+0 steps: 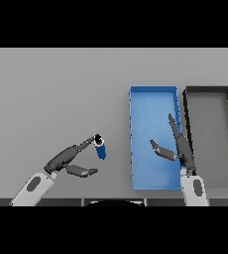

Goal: Pick up the blue pipe and place it into the blue bin.

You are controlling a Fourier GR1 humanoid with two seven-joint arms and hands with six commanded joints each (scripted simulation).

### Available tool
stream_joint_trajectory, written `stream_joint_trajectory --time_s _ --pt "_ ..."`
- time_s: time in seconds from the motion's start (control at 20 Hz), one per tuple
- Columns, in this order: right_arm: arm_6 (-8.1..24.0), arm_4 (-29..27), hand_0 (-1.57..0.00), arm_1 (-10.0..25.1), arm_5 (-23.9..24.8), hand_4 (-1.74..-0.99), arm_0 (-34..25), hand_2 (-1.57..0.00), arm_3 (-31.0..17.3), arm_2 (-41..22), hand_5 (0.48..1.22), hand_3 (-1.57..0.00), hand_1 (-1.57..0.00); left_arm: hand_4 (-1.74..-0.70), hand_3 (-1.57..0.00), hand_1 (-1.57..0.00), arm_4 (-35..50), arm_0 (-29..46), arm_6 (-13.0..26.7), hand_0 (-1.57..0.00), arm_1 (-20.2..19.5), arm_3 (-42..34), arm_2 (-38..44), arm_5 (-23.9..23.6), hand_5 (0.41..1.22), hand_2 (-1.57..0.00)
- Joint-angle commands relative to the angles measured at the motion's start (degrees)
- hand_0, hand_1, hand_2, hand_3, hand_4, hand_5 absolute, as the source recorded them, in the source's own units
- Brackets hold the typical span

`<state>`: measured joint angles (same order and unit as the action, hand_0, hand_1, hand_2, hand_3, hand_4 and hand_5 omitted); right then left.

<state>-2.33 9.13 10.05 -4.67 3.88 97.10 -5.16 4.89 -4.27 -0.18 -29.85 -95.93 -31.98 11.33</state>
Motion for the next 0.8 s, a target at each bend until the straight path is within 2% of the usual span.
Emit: stream_joint_trajectory --time_s 0.0,0.2,0.4,0.5,0.6,0.75 --pt "-0.13 -0.29 0.00 -0.13 -0.14 -1.211 0.58 0.00 0.62 -0.06 0.560 0.00 0.00 -1.15 0.00 0.00 -0.91 -1.16 0.06 0.00 1.62 1.42 -0.57 -0.48 0.486 0.00" --pt "-0.64 -0.19 0.00 -0.89 0.05 -1.205 0.15 0.00 -0.17 -0.28 0.554 0.00 0.00 -1.13 0.00 0.00 -1.56 -4.04 0.58 0.00 6.76 6.71 -0.81 -1.99 0.487 0.00" --pt "-1.08 -0.50 0.00 -0.70 -0.07 -1.202 0.39 0.00 -0.38 0.06 0.549 0.00 0.00 -1.14 0.00 0.00 -1.79 -5.05 -1.18 0.00 10.98 12.01 -0.78 -2.98 0.497 0.00" --pt "-2.09 -0.90 0.00 -0.55 -0.37 -1.200 1.19 0.00 0.03 0.19 0.547 0.00 0.00 -1.10 0.00 0.00 -4.02 -6.25 -3.08 0.00 11.79 14.76 -0.90 -4.21 0.497 0.00" --pt "-1.00 -0.37 0.00 -0.19 -0.31 -1.195 0.77 0.00 -0.06 0.11 0.548 0.00 0.00 -1.10 0.00 0.00 -3.93 -6.96 -4.43 0.00 13.64 15.84 -1.10 -4.44 0.517 -0.02" --pt "-1.26 0.35 0.00 -0.19 0.14 -1.186 0.42 0.00 -1.04 0.12 0.554 0.00 0.00 -1.18 -0.11 -0.04 -0.66 -7.35 -5.13 0.00 16.71 18.35 -0.19 -3.02 0.601 -0.17"
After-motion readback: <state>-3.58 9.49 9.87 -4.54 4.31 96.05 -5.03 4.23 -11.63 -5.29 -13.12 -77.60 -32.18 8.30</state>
